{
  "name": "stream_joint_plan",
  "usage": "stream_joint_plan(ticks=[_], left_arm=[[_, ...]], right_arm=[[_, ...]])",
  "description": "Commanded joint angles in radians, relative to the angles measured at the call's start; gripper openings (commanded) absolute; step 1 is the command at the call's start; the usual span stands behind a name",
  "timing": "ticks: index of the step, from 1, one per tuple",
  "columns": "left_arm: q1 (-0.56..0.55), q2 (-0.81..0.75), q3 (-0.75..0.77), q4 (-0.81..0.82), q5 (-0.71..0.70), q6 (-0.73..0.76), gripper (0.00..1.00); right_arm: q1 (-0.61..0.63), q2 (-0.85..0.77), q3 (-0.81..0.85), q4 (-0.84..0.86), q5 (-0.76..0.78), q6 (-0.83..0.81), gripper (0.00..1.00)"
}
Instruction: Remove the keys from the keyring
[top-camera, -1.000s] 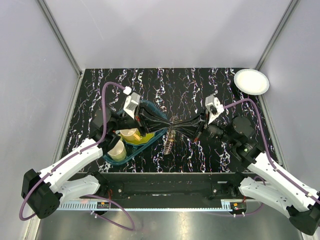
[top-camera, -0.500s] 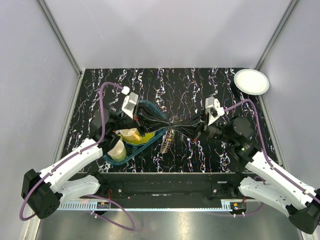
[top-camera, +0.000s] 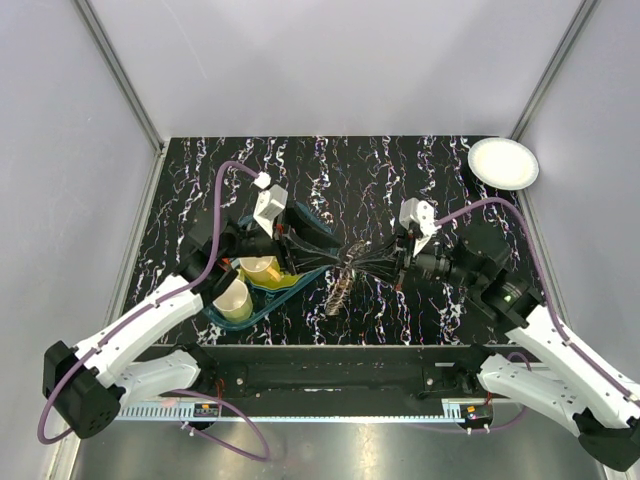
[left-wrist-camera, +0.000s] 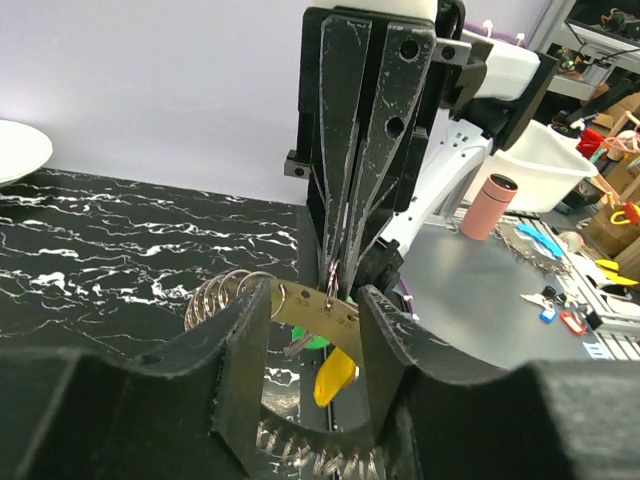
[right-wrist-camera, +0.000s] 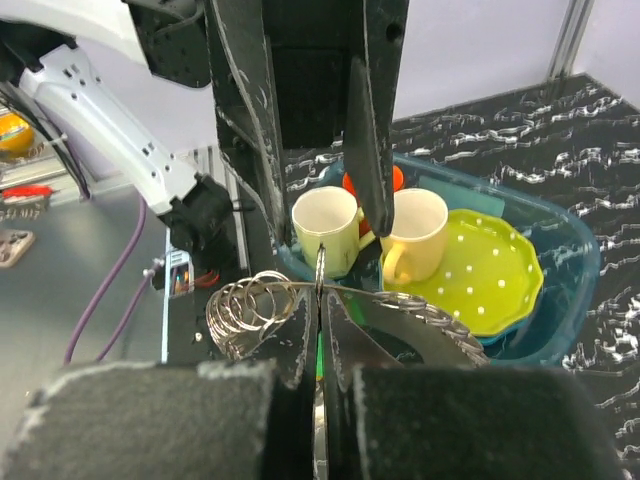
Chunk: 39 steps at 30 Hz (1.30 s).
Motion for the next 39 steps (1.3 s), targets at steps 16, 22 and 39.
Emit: stream_joint_plan(ticks=[16,22,39], left_arm=[[-0.01,-0.017,0.133,-0.309,0.143,0.164,0.5],[-0.032,0.018,0.128,-0.371,0.123,0.15,0.49],[-0.032,0.102,0.197,-0.458,0.164,0.162,0.38]], right_arm=[[0.0,0.269,0.524,-0.828,-0.104,-0.1,0.0],[-0.001,0.32,0.564,-0.845,-0.125,-0.1,0.0],[0.0,0.371,0.57,-0.806,-0.172,-0.103,0.0]])
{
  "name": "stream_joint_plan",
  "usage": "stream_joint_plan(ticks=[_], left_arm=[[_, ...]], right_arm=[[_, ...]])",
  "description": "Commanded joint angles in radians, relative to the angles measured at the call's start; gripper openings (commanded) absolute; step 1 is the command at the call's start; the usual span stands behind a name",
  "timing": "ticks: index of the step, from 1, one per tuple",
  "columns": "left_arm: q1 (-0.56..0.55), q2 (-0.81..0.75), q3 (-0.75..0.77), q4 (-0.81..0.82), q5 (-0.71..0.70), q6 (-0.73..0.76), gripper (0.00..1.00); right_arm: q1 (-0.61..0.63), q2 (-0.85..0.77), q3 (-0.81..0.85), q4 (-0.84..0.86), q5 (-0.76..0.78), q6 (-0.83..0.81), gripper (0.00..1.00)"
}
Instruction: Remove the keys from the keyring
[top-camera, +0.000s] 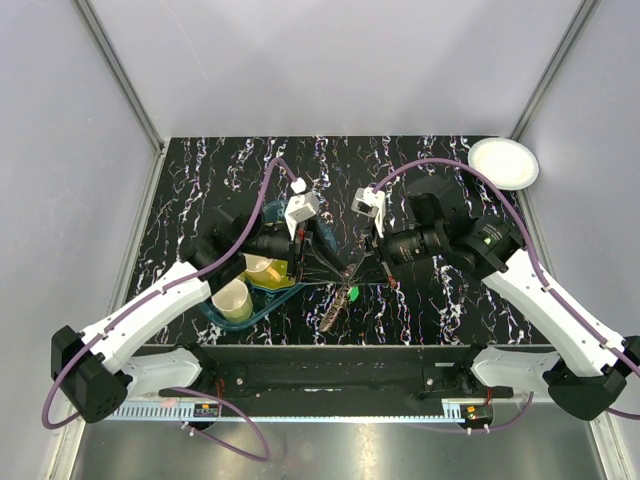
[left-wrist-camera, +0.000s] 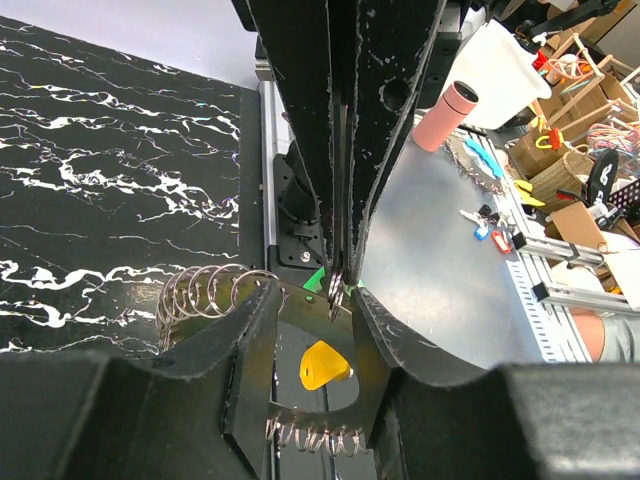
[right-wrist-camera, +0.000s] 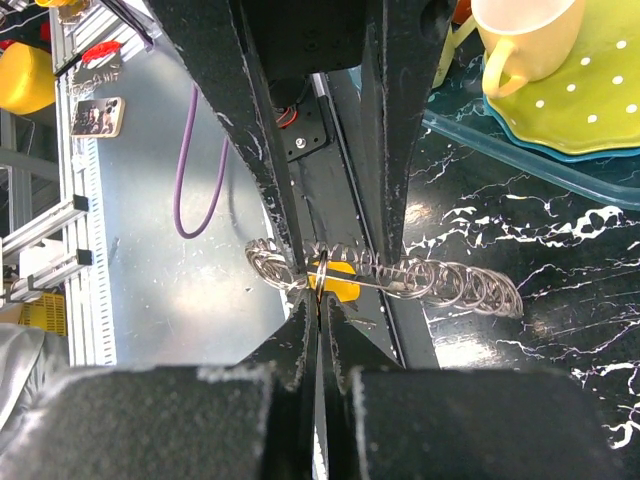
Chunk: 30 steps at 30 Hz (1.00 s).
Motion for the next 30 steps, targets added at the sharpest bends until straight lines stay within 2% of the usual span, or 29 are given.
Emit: stream_joint_plan(ticks=[1,16,30], left_arm=[[-0.001,0.009,0.05,0.014,0.047,0.016,0.37],[-0.001,0.026,0.076,-0.029,0.101,0.032,0.3],[-0.001,0.035,0.094,-0.029,0.082,0.007,0.26]], right_arm=[[0.0,-0.004,0.048,0.047,-0.048,-0.012,0.0],[0.0,0.005,0.028,0.076,-0.064,0.001,0.0],[0.0,0.009,0.013,0.088,-0.071,0.001,0.0]])
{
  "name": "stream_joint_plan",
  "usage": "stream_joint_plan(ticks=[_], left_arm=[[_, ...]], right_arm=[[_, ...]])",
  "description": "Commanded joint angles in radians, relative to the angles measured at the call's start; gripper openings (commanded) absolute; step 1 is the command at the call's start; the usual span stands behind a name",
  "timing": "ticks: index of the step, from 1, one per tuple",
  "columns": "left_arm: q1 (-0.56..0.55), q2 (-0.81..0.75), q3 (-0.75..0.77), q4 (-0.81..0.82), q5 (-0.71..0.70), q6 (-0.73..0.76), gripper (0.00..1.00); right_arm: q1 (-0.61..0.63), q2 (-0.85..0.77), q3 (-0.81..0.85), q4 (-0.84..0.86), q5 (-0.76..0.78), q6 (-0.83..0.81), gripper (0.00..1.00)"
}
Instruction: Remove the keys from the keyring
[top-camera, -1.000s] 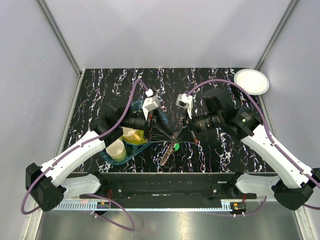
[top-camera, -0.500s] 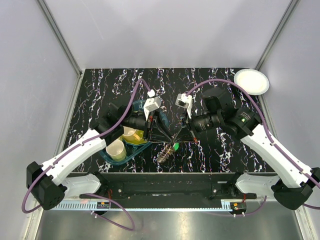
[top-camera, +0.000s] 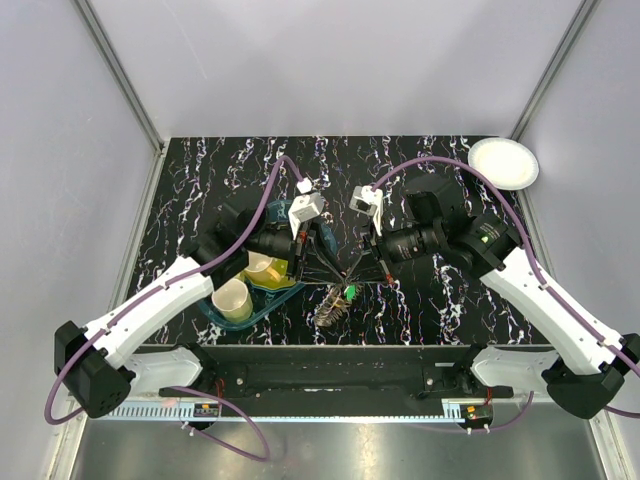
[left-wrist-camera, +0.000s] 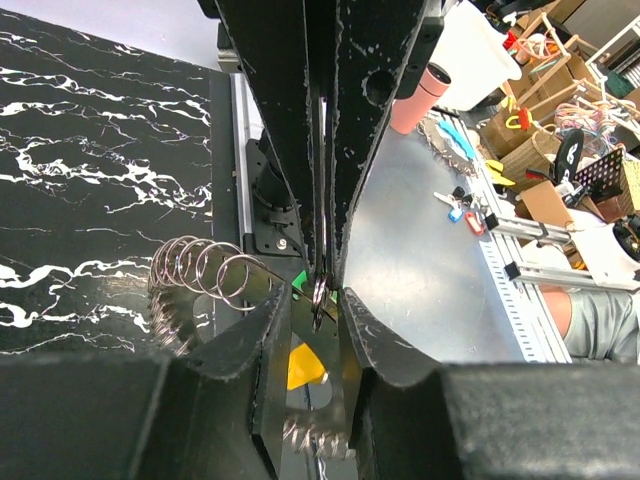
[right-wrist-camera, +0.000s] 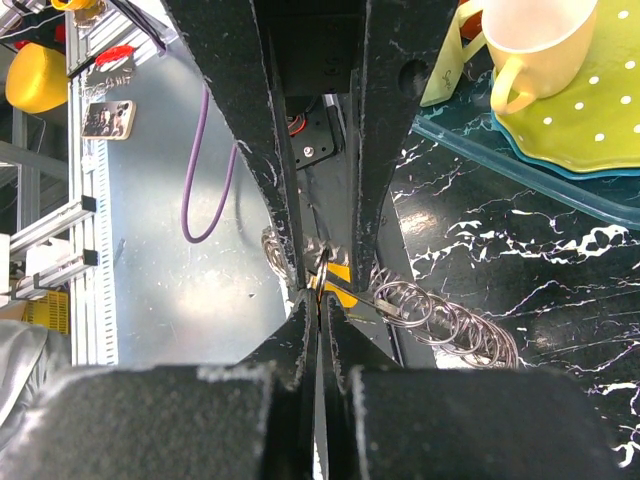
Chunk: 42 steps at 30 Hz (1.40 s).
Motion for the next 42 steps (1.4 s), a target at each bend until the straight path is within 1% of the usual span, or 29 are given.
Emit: stream_joint_plan(ticks=[1,7,9,14,20,29,35,38,40,42], left_arm=[[-0.003,0.004,0.053,0.026,0.008,-0.009,0.26],[-0.001,0.004,0.062,0.019,0.004,0.0,0.23],[-0.001,0.002,0.07,-0.017,-0.002,0.023,0.22],[-0.001,-0.002,0.088,-0.051,-0.002,0.057,0.25],[-0.001,0.007,0.082,-0.053,0.024,0.054,0.24],[-0.001,0.01,0.087,-0.114,-0.001,0.103,0.24],[-0.001,0.009,0.088,-0.111,-0.016,0.113,0.24],[-0.001,0.009,0.09,-0.105,-0.016,0.109,0.22],[-0.001,0.009,0.092,-0.1,-0.015,0.106,0.17],[-0.001,0.009,0.09,-0.097,-0.01,0.106,0.1]], right_arm=[[0.0,-0.002,0.01,0.055,-0.036,0.001,0.0],[-0.001,-0.002,-0.001,0.055,-0.031,0.001,0.0],[0.0,-0.004,-0.004,0.052,-0.028,-0.001,0.0],[0.0,-0.004,-0.012,0.052,-0.028,-0.003,0.0],[0.002,-0.007,-0.009,0.059,-0.023,-0.001,0.0],[0.0,-0.008,-0.012,0.064,-0.026,0.001,0.0],[0.0,-0.01,-0.021,0.078,-0.036,0.001,0.0],[0.002,-0.008,-0.024,0.078,-0.039,0.001,0.0],[0.002,-0.007,-0.024,0.079,-0.037,0.001,0.0],[0.0,-0.005,-0.022,0.082,-0.037,0.001,0.0]])
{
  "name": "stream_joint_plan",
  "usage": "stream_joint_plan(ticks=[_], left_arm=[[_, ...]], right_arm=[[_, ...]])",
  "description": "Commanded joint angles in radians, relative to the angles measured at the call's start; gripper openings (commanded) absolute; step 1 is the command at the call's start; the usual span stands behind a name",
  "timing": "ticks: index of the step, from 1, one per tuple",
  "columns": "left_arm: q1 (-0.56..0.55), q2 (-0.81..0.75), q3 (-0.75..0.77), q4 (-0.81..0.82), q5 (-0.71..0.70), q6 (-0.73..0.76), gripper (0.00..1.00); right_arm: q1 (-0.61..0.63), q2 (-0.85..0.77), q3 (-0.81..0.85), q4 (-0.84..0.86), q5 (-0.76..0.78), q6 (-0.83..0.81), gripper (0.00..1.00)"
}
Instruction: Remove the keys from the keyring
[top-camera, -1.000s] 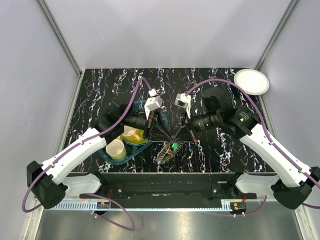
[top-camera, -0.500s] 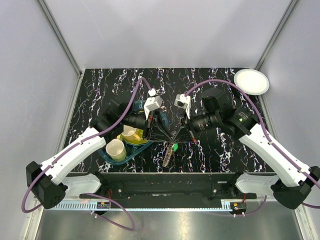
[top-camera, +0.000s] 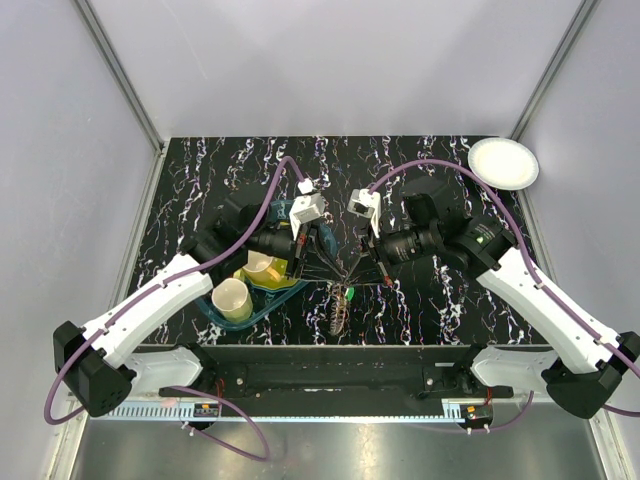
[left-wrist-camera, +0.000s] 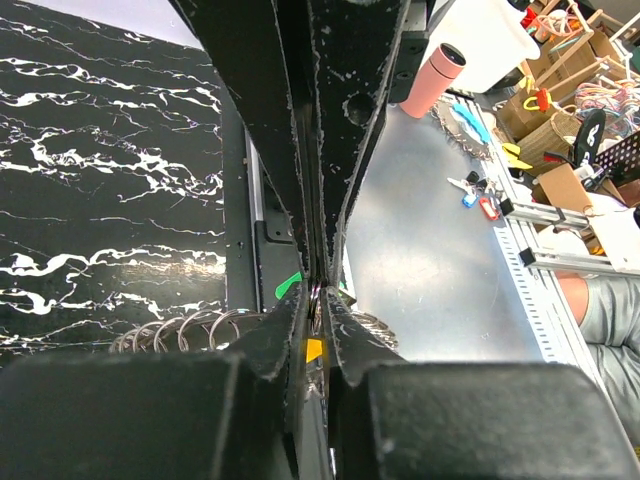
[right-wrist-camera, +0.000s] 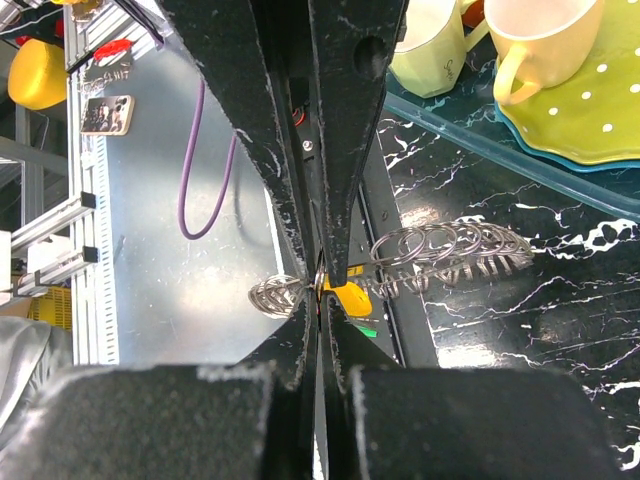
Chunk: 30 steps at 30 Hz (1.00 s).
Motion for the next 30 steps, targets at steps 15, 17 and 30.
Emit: stream_joint_plan(ticks=[15,17,30], left_arm=[[0.003,-0.152,-0.12,0.319,-0.166,-0.038,0.0],[0.006,-0.182,-0.153,0.407,-0.185,-0.1,0.0],[0.029,-0.21,-0.332,1.101,-0.341,-0.443,0.0]], right_arm=[[0.0,-0.182,-0.102,0.357,0.141,0.217,0.45],[0.0,-0.248,-0.178,0.469,0.199,0.264,0.49],[0.002,-0.412,-0.434,0.905,0.246,0.436,0.56]])
